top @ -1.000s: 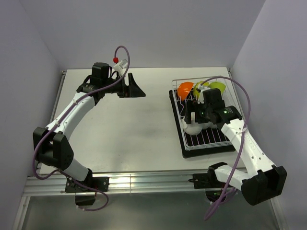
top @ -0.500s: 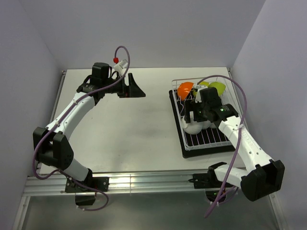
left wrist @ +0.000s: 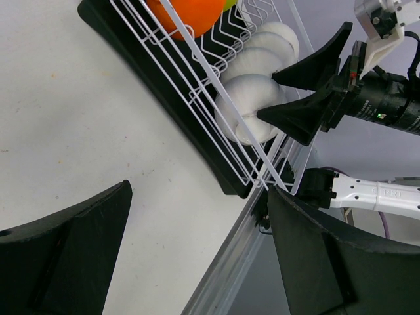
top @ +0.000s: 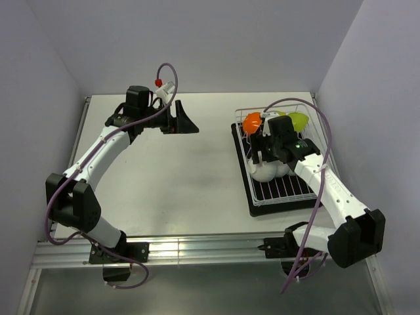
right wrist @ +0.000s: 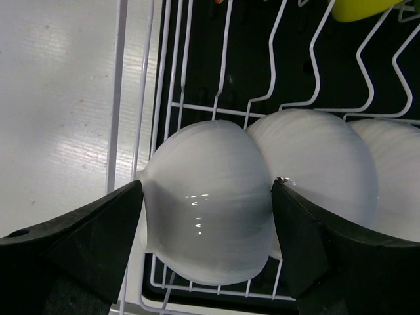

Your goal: Load the bowls into the dish rack

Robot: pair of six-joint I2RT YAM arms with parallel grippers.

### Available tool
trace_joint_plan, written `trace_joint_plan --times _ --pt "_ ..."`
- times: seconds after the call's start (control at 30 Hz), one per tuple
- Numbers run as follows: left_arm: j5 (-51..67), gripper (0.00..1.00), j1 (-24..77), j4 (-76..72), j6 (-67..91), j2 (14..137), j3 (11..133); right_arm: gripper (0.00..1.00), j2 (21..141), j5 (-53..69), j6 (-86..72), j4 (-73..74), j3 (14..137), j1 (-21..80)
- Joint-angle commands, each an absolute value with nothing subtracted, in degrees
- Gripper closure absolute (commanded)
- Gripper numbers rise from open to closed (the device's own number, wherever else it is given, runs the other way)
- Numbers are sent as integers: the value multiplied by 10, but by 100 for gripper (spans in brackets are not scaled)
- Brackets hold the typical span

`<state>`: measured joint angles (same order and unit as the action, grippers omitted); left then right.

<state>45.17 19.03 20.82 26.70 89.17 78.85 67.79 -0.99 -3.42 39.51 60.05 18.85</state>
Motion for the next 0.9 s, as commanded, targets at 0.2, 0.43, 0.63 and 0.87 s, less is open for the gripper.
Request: trace_joint_plan --times 0.2,0.43,0.63,0.87 --pt "457 11 185 169 259 882 789 17 700 -25 -6 312 643 195" --pt "449 12 185 142 226 850 760 17 715 -17 11 300 659 196" --pt "437 12 186 155 200 842 756 13 716 23 27 308 721 187" --pt "382 9 192 170 149 828 771 4 715 119 72 364 822 129"
